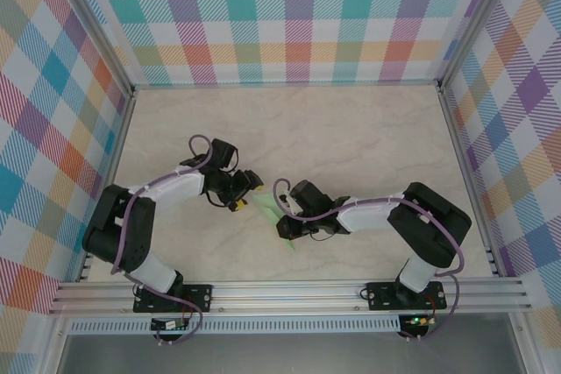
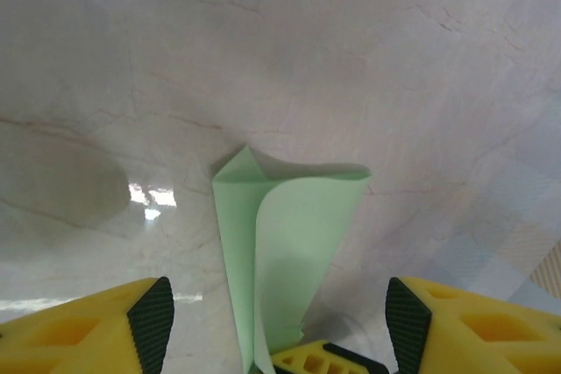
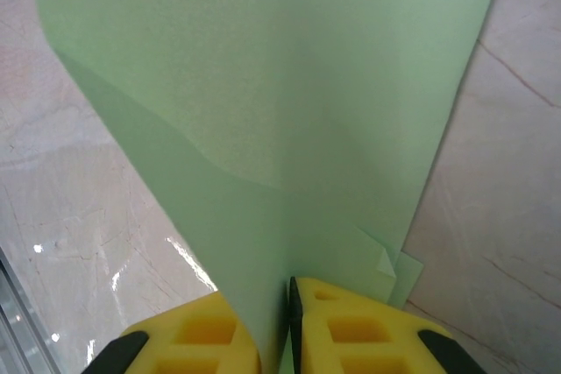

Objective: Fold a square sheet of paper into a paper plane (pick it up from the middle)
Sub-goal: Fold the wing for the fifth time at the center of the table.

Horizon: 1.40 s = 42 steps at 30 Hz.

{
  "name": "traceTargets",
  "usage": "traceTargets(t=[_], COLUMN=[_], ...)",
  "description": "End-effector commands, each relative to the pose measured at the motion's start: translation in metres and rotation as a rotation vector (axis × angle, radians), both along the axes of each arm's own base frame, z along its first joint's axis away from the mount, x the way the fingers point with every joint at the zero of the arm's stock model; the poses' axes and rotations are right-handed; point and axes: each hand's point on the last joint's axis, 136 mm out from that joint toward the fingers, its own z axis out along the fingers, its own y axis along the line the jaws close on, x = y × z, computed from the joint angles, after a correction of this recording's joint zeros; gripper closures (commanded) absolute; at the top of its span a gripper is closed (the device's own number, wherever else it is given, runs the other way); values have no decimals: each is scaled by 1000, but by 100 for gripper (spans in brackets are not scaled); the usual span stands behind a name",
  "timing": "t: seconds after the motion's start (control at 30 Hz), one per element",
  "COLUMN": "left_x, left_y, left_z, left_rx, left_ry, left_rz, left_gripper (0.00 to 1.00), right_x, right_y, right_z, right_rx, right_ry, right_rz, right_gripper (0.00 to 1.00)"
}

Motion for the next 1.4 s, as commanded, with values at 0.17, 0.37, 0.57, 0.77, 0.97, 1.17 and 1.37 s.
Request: traceTargets(t=[0.17, 0.37, 0.57, 0.77, 0.97, 1.17, 1.37], left_x=[-5, -9, -11, -12, -13, -11, -11], left_y=[-2, 2, 9, 10, 10, 13, 12], left_z=[-21, -33, -35, -39, -39, -28, -23], left_rx=[34, 66, 109, 121, 120, 129, 125], left_ry=[121, 164, 168, 179, 178, 145, 131], left_rz=[11, 20, 12, 4, -6, -11, -15], left_gripper=[61, 90, 97, 100, 100, 88, 94], right_x=[-1, -1, -1, -3, -6, -11, -11], right_y=[2, 2, 0, -1, -2, -7, -5], right_z=[2, 9, 17, 13, 4, -12, -6], right_rx=[-6, 9, 20, 14, 4, -7, 4], right_ry=[-8, -15, -27, -16, 9, 45, 42], right_rz=[44, 43, 34, 38, 35, 13, 22], right_gripper=[79, 74, 73, 74, 90, 91, 83])
